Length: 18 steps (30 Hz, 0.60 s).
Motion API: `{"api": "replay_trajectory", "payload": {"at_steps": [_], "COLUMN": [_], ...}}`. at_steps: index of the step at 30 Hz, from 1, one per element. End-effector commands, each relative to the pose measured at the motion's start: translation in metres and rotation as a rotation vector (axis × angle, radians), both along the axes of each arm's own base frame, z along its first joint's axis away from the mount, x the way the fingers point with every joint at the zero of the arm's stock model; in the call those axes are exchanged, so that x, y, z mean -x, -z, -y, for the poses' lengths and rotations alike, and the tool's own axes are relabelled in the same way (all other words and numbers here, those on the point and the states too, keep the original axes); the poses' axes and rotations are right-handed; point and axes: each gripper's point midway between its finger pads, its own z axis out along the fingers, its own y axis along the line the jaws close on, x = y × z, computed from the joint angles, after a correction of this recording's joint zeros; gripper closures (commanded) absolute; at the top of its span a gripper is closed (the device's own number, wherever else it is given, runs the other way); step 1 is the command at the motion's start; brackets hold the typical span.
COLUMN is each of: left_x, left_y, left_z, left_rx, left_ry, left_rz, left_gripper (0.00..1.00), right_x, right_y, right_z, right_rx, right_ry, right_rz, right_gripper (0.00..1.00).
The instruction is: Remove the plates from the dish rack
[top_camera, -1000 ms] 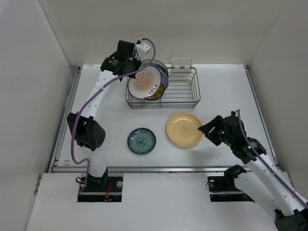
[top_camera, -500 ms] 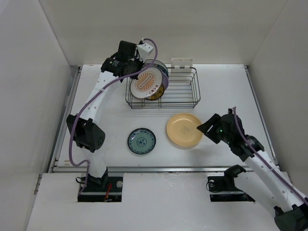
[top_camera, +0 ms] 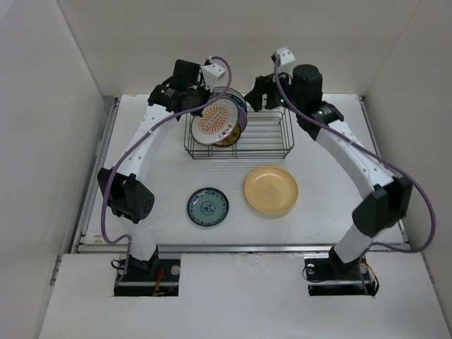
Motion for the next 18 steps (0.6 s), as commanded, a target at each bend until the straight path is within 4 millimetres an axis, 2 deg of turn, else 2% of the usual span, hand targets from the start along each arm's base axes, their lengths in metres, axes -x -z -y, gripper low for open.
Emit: {"api": "replay_trajectory", "payload": {"at_steps": [1,2,3,4,5,7,11,12,13,14,15,18], "left_x": [0.015,0.014,0.014,0.012,0.011,0.008,0.006,0.005,0.004,0.001,0.001,0.0], "left_y": [-0.012,-0.012,-0.012,-0.007,-0.011,-0.016,-0.022,-0.026,-0.022,-0.023,-0.026,-0.024], "left_z": [0.008,0.006,0.006,0.007,0.005,0.006,0.007,0.007,0.008,0.009,0.009,0.012], "left_rx": [0.038,0.027,0.027,0.023,0.013,0.02,0.028,0.032,0.028,0.03,0.033,0.041], "left_ry": [0.047,0.046,0.046,0.046,0.043,0.043,0.043,0.043,0.043,0.043,0.043,0.045], "left_rz": [0.001,0.006,0.006,-0.004,0.01,0.027,0.046,0.056,0.048,0.05,0.059,0.045], "left_gripper": [1.0,1.0,1.0,1.0,1.0,1.0,1.0,1.0,1.0,1.0,1.0,1.0], "right_x": [-0.032,-0.046,-0.043,-0.05,-0.059,-0.065,-0.077,-0.077,-0.078,-0.076,-0.08,-0.092], "right_y": [-0.001,0.001,0.004,-0.008,0.009,0.014,0.039,0.038,0.04,0.033,0.046,0.056], "right_z": [-0.038,-0.049,-0.05,-0.054,-0.061,-0.067,-0.08,-0.083,-0.087,-0.094,-0.098,-0.107], "right_rx": [0.214,0.251,0.273,0.279,0.314,0.337,0.365,0.365,0.357,0.334,0.33,0.319], "right_ry": [-0.25,-0.299,-0.331,-0.344,-0.378,-0.417,-0.488,-0.509,-0.527,-0.564,-0.582,-0.597], "right_rz": [0.183,0.22,0.227,0.269,0.271,0.302,0.328,0.346,0.347,0.369,0.353,0.369], "right_gripper": [0.23,0.23,0.23,0.23,0.23,0.23,0.23,0.23,0.23,0.23,0.23,0.23]}}
